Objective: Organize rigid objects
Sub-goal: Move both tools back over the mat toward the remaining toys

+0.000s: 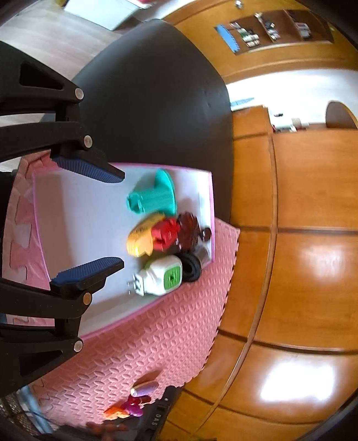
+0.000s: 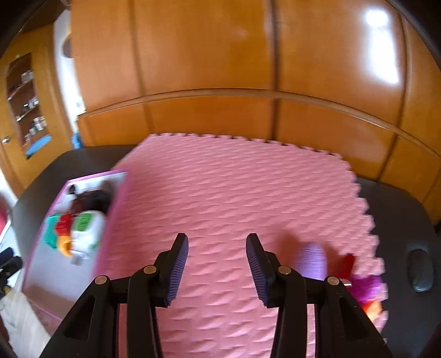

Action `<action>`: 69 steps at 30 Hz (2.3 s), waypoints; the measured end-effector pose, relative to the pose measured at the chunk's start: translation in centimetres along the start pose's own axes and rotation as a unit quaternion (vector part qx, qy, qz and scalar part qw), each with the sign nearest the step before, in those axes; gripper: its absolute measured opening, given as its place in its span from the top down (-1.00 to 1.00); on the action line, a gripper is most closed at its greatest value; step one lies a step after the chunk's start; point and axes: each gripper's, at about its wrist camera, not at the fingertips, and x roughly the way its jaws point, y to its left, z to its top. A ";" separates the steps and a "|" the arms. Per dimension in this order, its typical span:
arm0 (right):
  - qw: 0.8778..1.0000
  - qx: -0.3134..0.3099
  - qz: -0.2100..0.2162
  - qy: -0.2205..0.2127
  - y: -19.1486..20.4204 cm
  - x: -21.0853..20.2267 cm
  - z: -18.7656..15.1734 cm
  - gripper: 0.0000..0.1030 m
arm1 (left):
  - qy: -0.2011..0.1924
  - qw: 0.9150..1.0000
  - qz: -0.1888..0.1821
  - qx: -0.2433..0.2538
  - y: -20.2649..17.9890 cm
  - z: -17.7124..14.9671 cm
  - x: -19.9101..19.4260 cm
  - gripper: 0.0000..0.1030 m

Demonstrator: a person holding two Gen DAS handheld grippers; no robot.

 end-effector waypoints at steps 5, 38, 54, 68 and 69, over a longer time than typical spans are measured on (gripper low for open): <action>0.997 0.047 -0.066 -0.017 -6.7 -0.2 -0.5 0.15 | 0.006 0.999 -0.010 0.032 -2.5 0.5 0.5 -0.11; 0.959 0.275 -0.063 -0.033 -17.3 -2.1 -2.1 0.15 | 0.019 0.978 -0.086 0.189 -18.8 2.5 3.3 -0.11; 0.951 0.301 -0.058 -0.037 -18.1 -2.8 -2.2 0.15 | 0.019 0.972 -0.104 0.210 -22.6 3.0 4.1 -0.11; 0.947 0.313 -0.053 -0.037 -18.5 -3.0 -2.2 0.15 | 0.037 0.969 -0.117 0.215 -24.6 3.1 5.5 -0.11; 0.947 0.314 -0.053 -0.037 -18.6 -3.1 -2.2 0.15 | 0.038 0.969 -0.118 0.216 -24.8 3.2 5.6 -0.11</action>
